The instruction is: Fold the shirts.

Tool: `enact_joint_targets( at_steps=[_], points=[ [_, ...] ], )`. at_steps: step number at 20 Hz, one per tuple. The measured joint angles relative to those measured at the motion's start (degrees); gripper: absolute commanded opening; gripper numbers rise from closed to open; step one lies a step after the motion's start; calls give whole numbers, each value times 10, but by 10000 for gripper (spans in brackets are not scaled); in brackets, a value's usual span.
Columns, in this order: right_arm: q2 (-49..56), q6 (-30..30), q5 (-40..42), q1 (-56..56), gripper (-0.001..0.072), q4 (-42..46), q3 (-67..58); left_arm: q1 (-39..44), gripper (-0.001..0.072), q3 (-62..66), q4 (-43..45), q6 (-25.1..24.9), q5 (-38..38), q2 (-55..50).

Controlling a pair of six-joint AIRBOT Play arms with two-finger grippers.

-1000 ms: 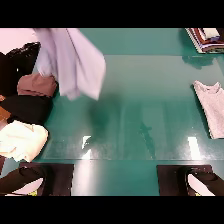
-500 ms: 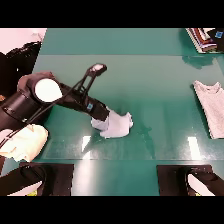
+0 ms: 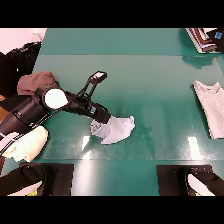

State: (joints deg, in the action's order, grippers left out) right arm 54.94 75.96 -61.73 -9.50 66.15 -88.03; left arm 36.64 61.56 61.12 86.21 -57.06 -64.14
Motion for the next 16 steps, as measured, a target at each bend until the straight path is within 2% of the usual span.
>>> enact_joint_targets(
  at_steps=[4,6,10,12,16],
  points=[
    [0,0,0,0,13,0,0,0,61,-2,22,-3,20,0],
    [0,0,0,0,13,0,0,0,712,-2,20,12,38,0],
    [0,0,-8,0,13,-1,0,-1,720,-2,36,38,53,0],
    [0,0,-14,0,13,0,0,-7,613,3,67,47,47,1],
    [0,-2,-24,0,13,0,0,-79,613,19,114,66,-19,0]
  ],
)
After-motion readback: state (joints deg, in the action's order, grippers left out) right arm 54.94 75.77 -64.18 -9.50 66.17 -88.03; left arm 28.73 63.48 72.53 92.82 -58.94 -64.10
